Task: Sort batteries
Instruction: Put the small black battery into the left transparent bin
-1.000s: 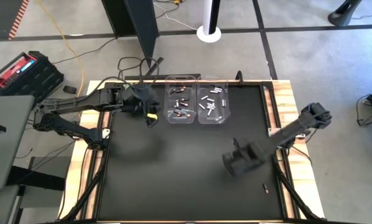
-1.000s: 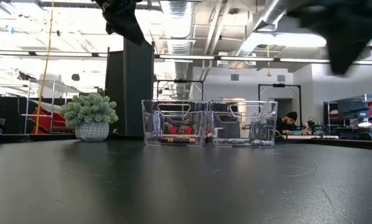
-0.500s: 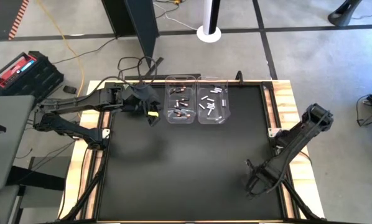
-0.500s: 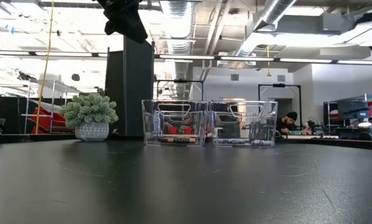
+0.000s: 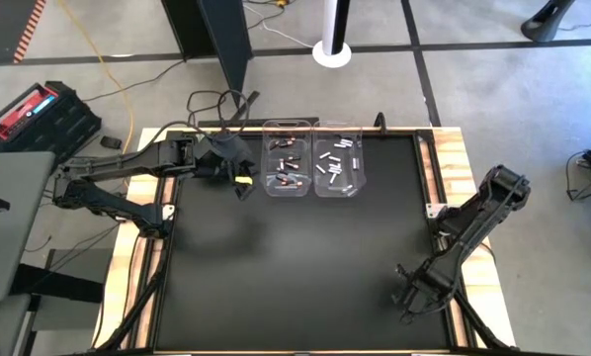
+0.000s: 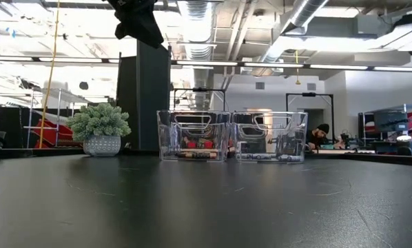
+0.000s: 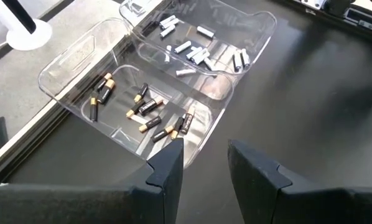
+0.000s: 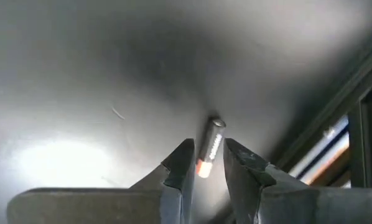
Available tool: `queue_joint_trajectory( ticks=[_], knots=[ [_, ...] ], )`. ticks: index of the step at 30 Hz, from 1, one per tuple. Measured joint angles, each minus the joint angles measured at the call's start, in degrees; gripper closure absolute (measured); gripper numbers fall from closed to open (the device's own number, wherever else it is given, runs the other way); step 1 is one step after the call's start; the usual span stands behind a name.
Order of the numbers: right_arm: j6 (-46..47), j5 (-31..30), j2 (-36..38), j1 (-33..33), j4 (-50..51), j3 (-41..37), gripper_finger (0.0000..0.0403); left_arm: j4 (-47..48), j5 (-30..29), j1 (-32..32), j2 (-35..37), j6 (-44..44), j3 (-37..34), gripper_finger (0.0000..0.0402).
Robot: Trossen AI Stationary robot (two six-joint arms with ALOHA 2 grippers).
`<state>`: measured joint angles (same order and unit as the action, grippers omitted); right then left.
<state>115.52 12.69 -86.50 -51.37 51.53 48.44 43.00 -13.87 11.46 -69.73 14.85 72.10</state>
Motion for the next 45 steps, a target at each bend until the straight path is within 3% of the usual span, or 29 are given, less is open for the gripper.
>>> queue_joint_trajectory(
  ticks=[13, 19, 36, 45],
  knots=[
    [-0.34, 3.91, 0.00, 0.49, -1.39, -1.30, 0.0300, 0.04, -0.01, -0.02, -0.02, 1.29, 0.00, 0.0281],
    [1.65, 4.00, 0.00, 0.49, -9.04, -4.59, 0.0300, 0.06, -0.02, -0.02, -0.02, 1.28, 0.00, 0.0281],
    [2.62, 4.05, 0.00, 0.49, -8.14, -3.04, 0.0300, 0.05, -0.17, -0.02, -0.02, -1.66, 0.00, 0.0281],
    [2.51, 4.00, 0.00, 0.49, -0.13, 0.84, 0.0300, 0.03, -0.59, -0.02, -0.02, -1.76, 0.00, 0.0281]
  ],
)
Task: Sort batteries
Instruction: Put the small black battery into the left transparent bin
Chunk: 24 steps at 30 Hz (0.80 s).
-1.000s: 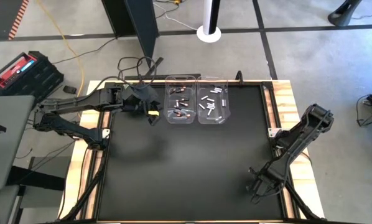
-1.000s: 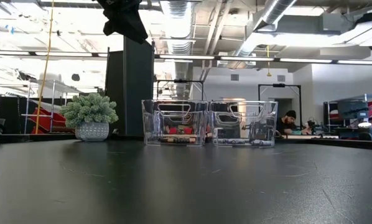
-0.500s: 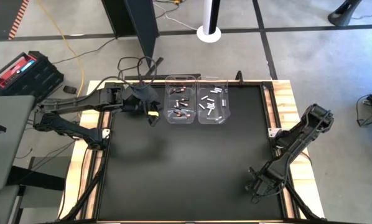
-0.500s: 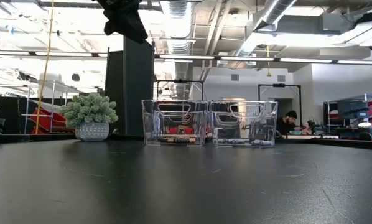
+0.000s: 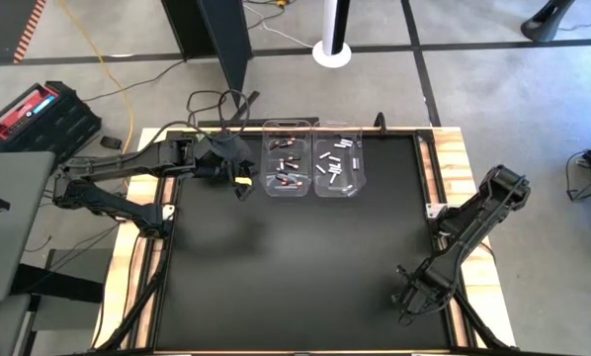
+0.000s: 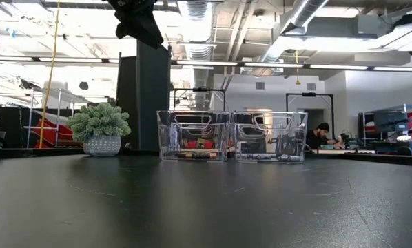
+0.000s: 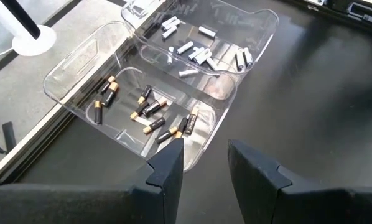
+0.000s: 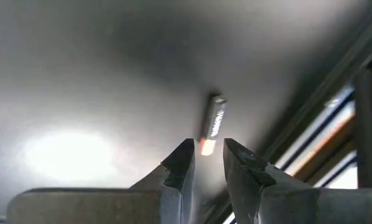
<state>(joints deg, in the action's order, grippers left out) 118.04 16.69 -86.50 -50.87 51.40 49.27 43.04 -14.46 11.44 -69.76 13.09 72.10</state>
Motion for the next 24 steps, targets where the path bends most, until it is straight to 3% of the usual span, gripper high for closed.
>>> queue_joint_trajectory(
  ticks=[7, 18, 24],
  knots=[
    [-1.51, 0.00, 0.00, 0.00, 0.58, 0.03, 0.0288, 0.01, 0.02, 0.00, -0.02, -0.64, 0.00, 0.0281],
    [-1.47, -0.02, 0.02, 0.00, -0.88, -1.53, 0.0194, 0.02, 0.04, 0.02, -0.02, -0.46, 0.00, 0.0281],
    [-1.46, -0.03, 0.00, 0.00, -5.80, -5.23, 0.0187, 0.14, 0.11, 0.00, -0.02, -0.17, 0.00, 0.0281]
  ],
)
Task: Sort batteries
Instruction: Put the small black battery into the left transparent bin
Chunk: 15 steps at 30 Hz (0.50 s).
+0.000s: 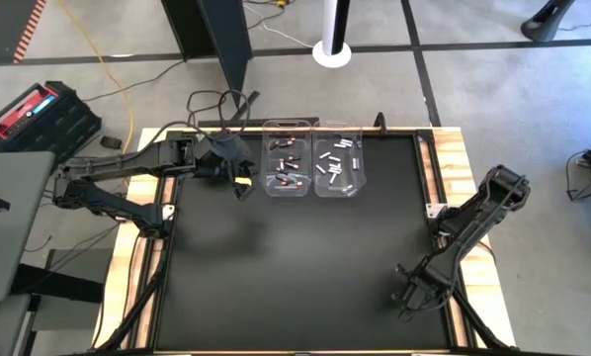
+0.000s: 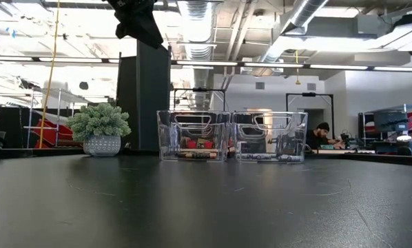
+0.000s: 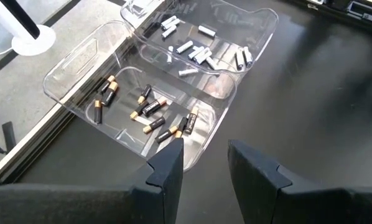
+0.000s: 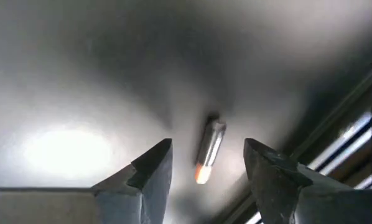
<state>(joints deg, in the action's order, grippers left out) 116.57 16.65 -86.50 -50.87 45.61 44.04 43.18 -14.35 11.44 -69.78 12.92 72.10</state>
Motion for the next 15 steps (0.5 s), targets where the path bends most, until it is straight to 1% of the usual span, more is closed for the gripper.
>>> queue_joint_trajectory(
  ticks=[4, 9, 15],
  knots=[
    [0.02, 0.16, 0.02, 0.00, -2.11, -2.23, 0.0197, 0.37, 0.03, 0.01, 0.00, 0.18, 0.01, 0.0281],
    [0.17, 2.35, 0.44, 0.13, -8.87, -6.06, 0.0218, 1.25, 0.11, 0.00, 0.00, 0.40, 0.01, 0.0281],
    [0.14, 3.33, 0.35, 0.48, -12.06, -7.42, 0.0262, 1.20, 0.11, 0.00, 0.00, 0.40, 0.00, 0.0281]
  ],
)
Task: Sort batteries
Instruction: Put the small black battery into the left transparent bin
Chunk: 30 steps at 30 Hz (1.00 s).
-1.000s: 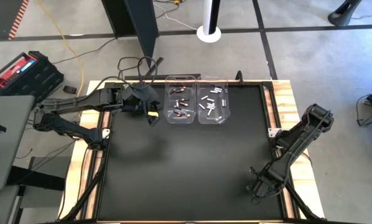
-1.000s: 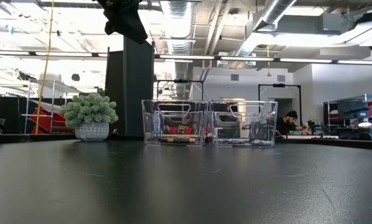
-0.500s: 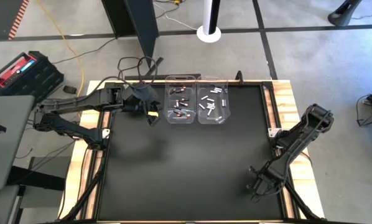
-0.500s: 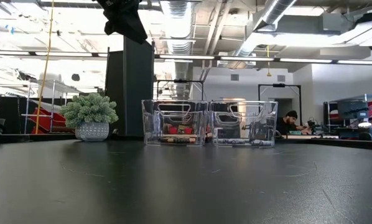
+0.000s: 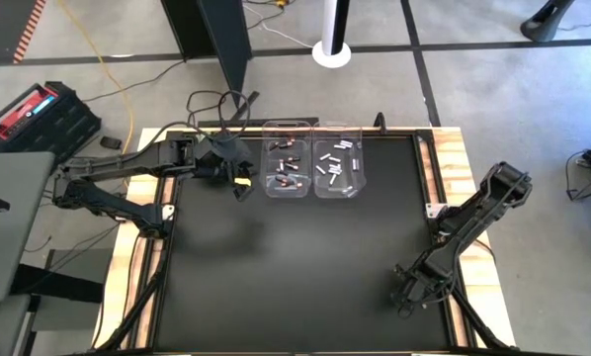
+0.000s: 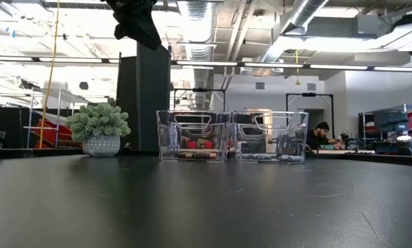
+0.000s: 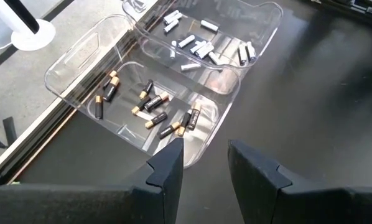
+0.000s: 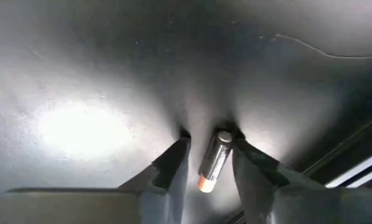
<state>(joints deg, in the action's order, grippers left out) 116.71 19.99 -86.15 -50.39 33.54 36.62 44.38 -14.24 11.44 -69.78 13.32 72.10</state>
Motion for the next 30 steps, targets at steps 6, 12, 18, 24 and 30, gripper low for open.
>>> queue_joint_trajectory(
  ticks=[6, 12, 18, 24, 30],
  knots=[
    [-1.69, -0.02, -0.11, -0.02, -0.35, -0.04, 0.0321, -0.01, 0.00, 0.02, 0.00, -0.08, 0.01, 0.0281],
    [-1.68, -0.01, -0.15, -0.02, -0.22, -0.07, 0.0349, -0.02, -0.02, 0.00, 0.00, -0.20, 0.01, 0.0281],
    [-1.69, -0.14, -0.23, -0.02, 0.15, 0.13, 0.0353, -0.04, -0.09, 0.00, 0.00, -0.22, 0.02, 0.0281],
    [-3.18, -0.62, -0.48, 0.72, 2.09, 1.57, 0.0354, -0.07, -0.15, 0.01, 0.00, -0.22, 0.02, 0.0281],
    [-3.35, -2.66, -0.63, 1.58, 8.19, 4.21, 0.0354, -0.08, -0.15, 0.01, 0.00, -0.22, 0.02, 0.0281]
  ],
)
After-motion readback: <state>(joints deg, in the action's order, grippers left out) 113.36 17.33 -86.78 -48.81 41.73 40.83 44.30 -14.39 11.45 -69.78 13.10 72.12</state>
